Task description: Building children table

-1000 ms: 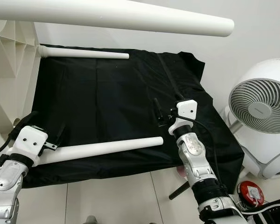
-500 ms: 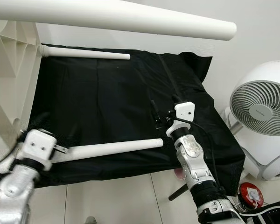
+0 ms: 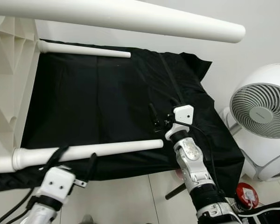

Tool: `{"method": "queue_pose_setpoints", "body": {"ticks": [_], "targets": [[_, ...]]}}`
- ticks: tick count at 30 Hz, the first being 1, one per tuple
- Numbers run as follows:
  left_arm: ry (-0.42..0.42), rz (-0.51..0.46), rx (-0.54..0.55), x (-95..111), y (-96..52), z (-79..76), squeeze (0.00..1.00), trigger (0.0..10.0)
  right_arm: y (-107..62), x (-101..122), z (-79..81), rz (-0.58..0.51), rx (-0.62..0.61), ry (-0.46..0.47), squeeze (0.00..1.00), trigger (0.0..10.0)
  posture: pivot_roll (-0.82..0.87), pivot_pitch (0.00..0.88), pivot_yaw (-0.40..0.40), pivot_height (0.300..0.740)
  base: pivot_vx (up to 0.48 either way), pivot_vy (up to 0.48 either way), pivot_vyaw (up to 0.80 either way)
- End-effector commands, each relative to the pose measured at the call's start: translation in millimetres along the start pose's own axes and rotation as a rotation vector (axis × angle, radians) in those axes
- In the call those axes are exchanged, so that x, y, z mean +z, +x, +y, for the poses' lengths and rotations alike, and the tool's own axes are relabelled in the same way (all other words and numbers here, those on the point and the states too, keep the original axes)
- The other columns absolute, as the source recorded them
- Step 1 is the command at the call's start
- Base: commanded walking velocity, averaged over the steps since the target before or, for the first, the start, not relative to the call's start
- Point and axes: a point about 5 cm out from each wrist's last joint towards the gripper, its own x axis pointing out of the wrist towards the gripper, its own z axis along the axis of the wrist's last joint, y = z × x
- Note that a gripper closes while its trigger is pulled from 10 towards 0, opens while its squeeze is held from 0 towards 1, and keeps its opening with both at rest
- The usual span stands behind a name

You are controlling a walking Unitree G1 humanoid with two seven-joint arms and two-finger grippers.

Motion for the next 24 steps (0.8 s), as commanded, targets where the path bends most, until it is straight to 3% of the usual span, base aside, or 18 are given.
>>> {"method": "queue_pose_setpoints", "body": {"ticks": [1,5,6,15,24], "targets": [[-0.006,0.007,0.249,3,-7.6,10.3,0.0,10.0,-1.5,-5,-3.1,0.021,-0.004,0.008,0.0,10.0,0.22,0.096,-0.161,0.74,0.0,0.0,0.0],[0.007,0.023,0.27,7,-20.2,10.7,0.0,10.0,3.3,-4,3.1,0.019,0.025,0.017,0.0,10.0,0.26,0.107,-0.183,0.74,0.0,0.0,0.0],[-0.012,0.05,0.322,6,-27.0,14.5,0.0,10.0,7.2,-5,8.8,0.019,0.048,0.028,0.0,10.0,0.27,0.107,-0.187,0.74,0.0,0.0,0.0],[-0.042,0.051,0.354,3,-18.8,16.7,0.0,10.0,11.5,-3,16.3,0.01,0.069,0.053,0.0,10.0,0.29,0.114,-0.195,0.74,0.0,0.0,0.0],[-0.002,0.099,0.284,-11,-17.4,27.1,0.0,10.0,9.8,-2,12.5,-0.003,0.058,0.05,0.0,10.0,0.26,0.11,-0.173,0.74,0.0,0.0,0.0]]}}
